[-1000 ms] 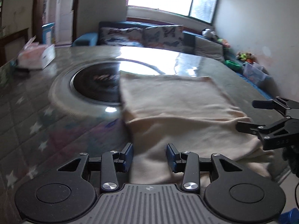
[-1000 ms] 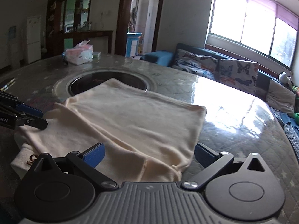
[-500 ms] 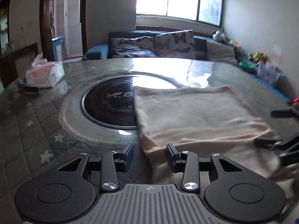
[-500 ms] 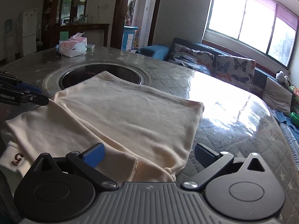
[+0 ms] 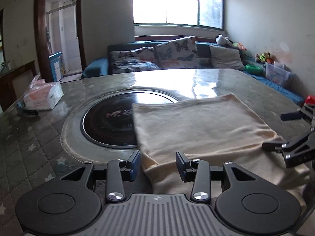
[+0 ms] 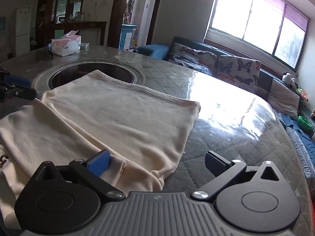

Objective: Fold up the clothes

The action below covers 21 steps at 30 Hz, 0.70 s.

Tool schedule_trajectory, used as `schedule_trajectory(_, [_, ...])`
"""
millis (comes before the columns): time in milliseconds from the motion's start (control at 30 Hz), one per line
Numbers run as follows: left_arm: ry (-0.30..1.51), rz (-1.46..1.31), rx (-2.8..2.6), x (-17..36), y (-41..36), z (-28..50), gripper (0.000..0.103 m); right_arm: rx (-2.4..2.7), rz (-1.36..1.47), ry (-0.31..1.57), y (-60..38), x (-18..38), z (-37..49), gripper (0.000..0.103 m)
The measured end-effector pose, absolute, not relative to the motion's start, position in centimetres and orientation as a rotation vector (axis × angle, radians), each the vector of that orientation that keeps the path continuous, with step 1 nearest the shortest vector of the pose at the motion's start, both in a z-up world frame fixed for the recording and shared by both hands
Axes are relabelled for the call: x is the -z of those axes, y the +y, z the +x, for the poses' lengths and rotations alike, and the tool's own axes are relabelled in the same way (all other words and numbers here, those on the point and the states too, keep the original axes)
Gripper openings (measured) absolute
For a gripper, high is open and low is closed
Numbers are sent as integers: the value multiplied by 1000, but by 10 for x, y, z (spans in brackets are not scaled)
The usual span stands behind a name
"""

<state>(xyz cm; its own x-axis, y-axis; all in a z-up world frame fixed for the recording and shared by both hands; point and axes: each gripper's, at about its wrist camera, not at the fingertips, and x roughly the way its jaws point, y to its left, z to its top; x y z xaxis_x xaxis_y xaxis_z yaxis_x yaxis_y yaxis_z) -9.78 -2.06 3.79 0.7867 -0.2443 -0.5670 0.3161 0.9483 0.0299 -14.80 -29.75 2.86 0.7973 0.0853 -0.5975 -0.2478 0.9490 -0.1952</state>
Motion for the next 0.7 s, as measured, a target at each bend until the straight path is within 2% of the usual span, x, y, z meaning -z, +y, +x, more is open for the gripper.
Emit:
schedule_trajectory(67, [595, 138, 327, -38, -23, -102, 44, -188, -286, 622, -297, -29, -153, 103])
schedule_trajectory(267, [593, 196, 383, -35, -25, -122, 55, -208, -331, 615, -296, -29, -169, 103])
schedule_trajectory(700, [640, 200, 298, -18, -3, -142, 58, -207, -349, 605, -304, -29, -192, 103])
